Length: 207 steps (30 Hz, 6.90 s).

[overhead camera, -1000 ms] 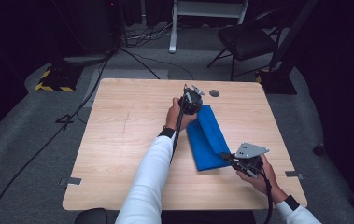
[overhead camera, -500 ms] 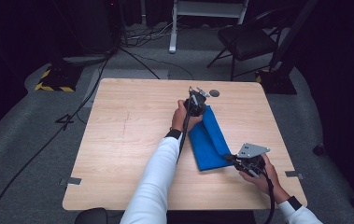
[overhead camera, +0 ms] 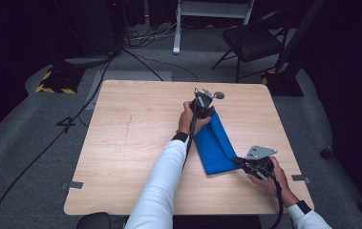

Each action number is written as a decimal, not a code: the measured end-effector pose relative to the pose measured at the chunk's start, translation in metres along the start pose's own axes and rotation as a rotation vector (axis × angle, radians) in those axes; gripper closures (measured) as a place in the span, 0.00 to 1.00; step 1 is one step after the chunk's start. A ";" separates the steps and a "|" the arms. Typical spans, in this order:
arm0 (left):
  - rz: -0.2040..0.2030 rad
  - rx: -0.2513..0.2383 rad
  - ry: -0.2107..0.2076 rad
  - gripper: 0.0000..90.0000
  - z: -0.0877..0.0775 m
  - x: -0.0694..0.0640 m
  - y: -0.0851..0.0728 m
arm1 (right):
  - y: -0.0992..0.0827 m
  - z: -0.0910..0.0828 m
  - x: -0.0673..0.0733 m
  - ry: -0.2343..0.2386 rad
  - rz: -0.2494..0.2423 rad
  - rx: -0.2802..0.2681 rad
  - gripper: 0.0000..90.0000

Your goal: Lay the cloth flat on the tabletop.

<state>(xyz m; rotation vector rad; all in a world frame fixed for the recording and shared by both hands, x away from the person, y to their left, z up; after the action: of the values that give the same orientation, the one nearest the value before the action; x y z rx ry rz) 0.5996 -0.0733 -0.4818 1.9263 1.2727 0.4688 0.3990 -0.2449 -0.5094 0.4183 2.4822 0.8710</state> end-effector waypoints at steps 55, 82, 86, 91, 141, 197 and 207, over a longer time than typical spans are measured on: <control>0.350 0.191 -0.258 0.25 -0.097 -0.036 -0.147 | -0.012 0.024 -0.023 0.031 0.063 0.045 0.44; 0.319 0.201 -0.211 0.25 -0.138 0.014 -0.174 | 0.032 0.048 0.020 0.121 -0.004 -0.002 0.44; 0.312 0.198 -0.216 0.25 -0.143 0.020 -0.178 | 0.037 0.051 0.025 0.136 -0.004 -0.010 0.44; 0.294 0.204 -0.226 0.25 -0.149 0.028 -0.183 | 0.042 0.053 0.032 0.150 -0.009 -0.017 0.44; 0.146 0.097 -0.193 0.23 -0.136 0.063 -0.124 | 0.068 0.062 -0.041 0.062 0.018 -0.099 0.48; -0.091 0.180 -0.103 0.78 -0.036 0.106 -0.077 | 0.093 0.168 -0.116 0.057 0.263 0.052 0.96; -0.082 0.198 -0.128 0.95 -0.035 0.103 -0.076 | 0.093 0.166 -0.114 0.049 0.249 0.053 0.98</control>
<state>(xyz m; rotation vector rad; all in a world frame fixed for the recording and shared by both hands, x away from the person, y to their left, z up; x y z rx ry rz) 0.5744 0.0484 -0.5281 2.0216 1.3497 0.1793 0.5939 -0.1404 -0.5250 0.7446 2.5391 0.9218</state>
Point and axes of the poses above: each handheld gripper's, and its own axes: z roughly forward along the jaws, y roughly out of its top, x roughly to its left, the point moved 5 cm from there along z, roughly forward along the jaws, and after that the axes turned 15 degrees about -z, right-handed, at the moved point
